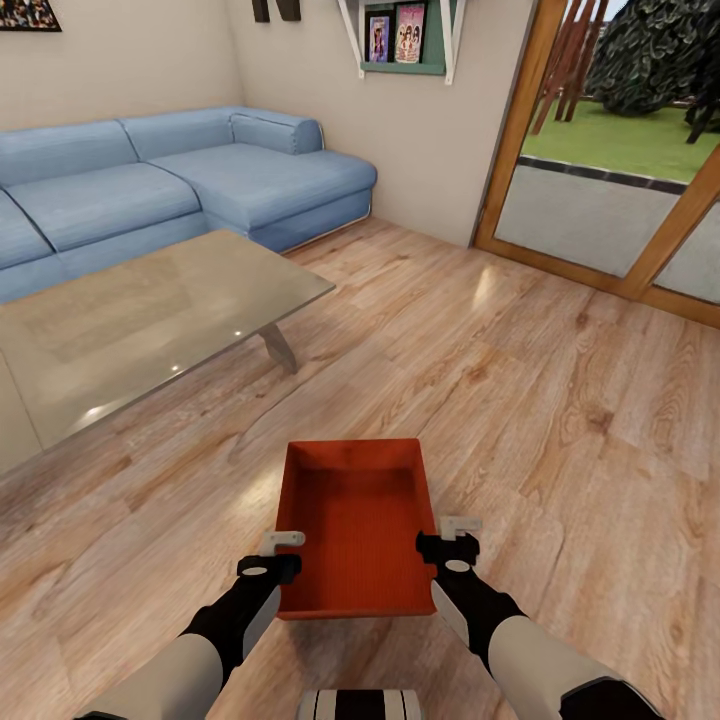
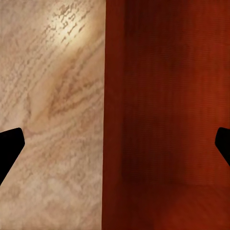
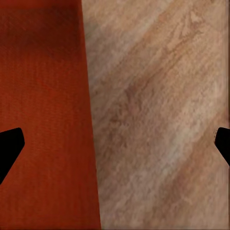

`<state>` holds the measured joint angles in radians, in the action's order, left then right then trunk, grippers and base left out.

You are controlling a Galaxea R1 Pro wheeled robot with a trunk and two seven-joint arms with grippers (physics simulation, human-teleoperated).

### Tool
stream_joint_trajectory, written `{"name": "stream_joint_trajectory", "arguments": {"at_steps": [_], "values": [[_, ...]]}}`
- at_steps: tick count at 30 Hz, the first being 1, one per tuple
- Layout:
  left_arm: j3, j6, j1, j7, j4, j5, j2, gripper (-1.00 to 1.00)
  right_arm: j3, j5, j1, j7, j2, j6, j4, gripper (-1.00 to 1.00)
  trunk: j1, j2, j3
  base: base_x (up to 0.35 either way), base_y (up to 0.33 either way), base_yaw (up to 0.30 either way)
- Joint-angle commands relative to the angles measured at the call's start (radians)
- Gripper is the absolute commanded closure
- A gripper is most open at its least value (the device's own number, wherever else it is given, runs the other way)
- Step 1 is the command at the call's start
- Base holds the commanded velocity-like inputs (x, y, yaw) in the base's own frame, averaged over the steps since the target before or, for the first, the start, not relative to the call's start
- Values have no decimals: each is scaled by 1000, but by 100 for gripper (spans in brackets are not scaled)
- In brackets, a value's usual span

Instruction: Move the two storage containers from the living room to the garage. In the garage, place one container on the floor and stack the other container on top of it (either order is fine).

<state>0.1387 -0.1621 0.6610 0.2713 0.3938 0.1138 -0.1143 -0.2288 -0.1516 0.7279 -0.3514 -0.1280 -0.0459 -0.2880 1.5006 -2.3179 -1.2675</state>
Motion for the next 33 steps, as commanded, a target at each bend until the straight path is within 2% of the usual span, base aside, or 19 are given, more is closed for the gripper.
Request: {"name": "stream_joint_trajectory", "arguments": {"at_steps": [1,18,27,29,33], "values": [[9,-5,0,8,2,10,1,-100,-8,-11,1,-7,0,-5,2,-100,0,0,-1,0,0,15],[9,-5,0,8,2,10,1,-100,-8,-1,1,-3,12,-9,9,-100,0,0,-1,0,0,42],[9,-5,0,8,2,10,1,-100,-16,1,1,53,11,-3,15,-100,0,0,-1,0,0,0],[9,-5,0,8,2,10,1,-100,-16,30,1,80,6,0,17,-100,0,0,-1,0,0,0],[9,-5,0,8,2,10,1,-100,-17,48,1,97,3,2,18,-100,0,0,-1,0,0,0]]}}
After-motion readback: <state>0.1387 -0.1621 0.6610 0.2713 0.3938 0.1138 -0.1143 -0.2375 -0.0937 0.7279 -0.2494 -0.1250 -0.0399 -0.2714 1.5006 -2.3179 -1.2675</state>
